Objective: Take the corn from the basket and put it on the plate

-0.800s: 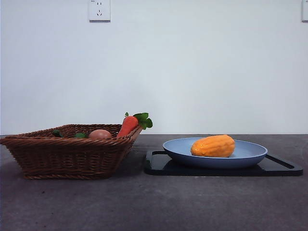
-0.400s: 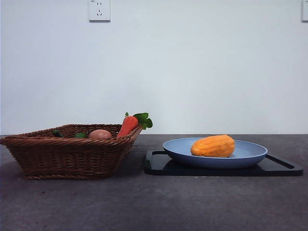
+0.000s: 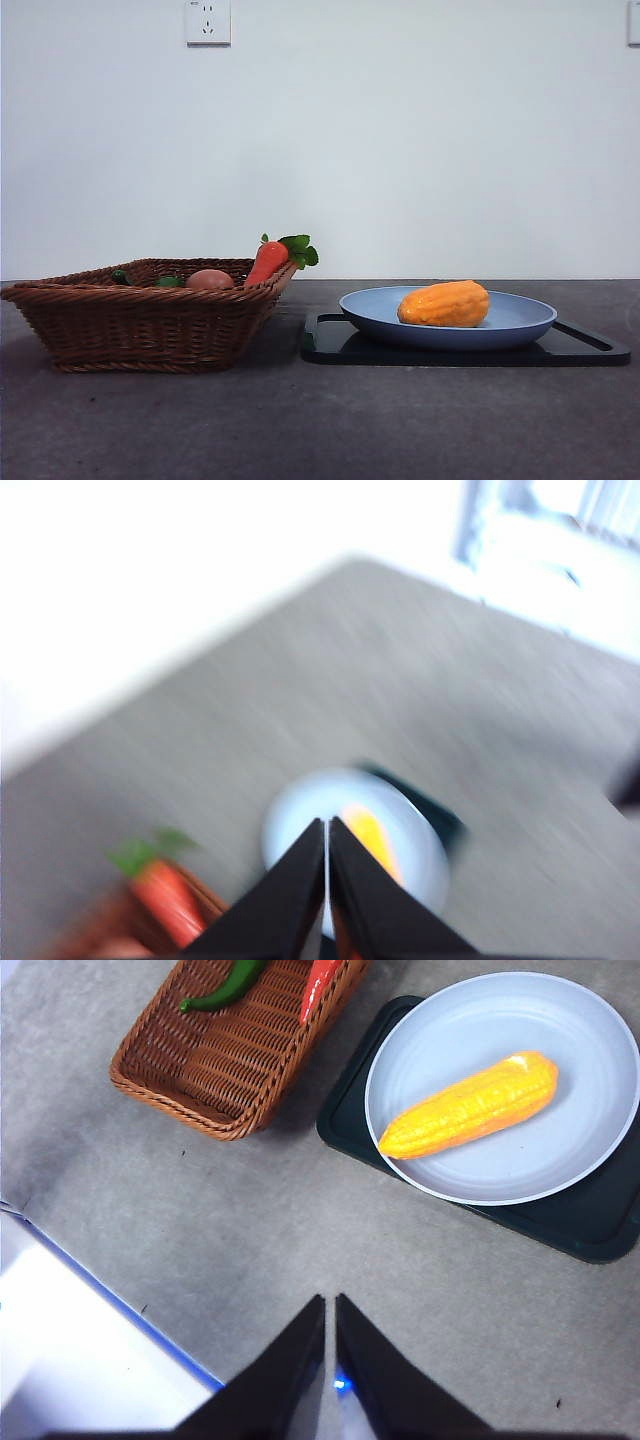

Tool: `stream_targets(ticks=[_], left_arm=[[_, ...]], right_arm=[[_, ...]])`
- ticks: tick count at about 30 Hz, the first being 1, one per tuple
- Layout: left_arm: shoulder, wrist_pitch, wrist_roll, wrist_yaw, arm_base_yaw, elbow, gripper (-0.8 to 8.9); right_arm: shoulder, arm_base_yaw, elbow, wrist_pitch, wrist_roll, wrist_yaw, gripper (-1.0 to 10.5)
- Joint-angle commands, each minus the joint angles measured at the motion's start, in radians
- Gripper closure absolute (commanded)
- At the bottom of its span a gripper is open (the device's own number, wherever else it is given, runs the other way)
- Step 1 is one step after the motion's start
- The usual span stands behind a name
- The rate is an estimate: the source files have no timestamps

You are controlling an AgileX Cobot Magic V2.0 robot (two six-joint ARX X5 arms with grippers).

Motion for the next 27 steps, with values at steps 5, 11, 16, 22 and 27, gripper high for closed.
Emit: stream_targets(ticks=[5,11,16,22,27], left_arm=[[-0.157,0.253,0.045,-0.001,0.199,-0.153,8.06],[-0.384,0.505,0.032,-0.002,0.389,-0.500,8.06],[-0.581,0.690,0.032,-0.003,0.493,-0.821,8.06],[-0.785,0.802,0.005,-0.069,0.551,-1.143,8.06],[-0.923,0.801,-0.022,-0.077,0.571,-1.344,8.06]], right_arm=[[0.008,0.003,0.018,0.005,-0.014,0.000,9.4],[0.008,0.003,0.018,0.005,-0.014,0.000,9.4],[0.008,0.003,0.018,0.005,-0.014,0.000,9.4],[0.008,0.003,0.018,0.005,-0.014,0.000,9.4],[0.008,0.003,0.018,0.006,-0.014,0.000,9.4]])
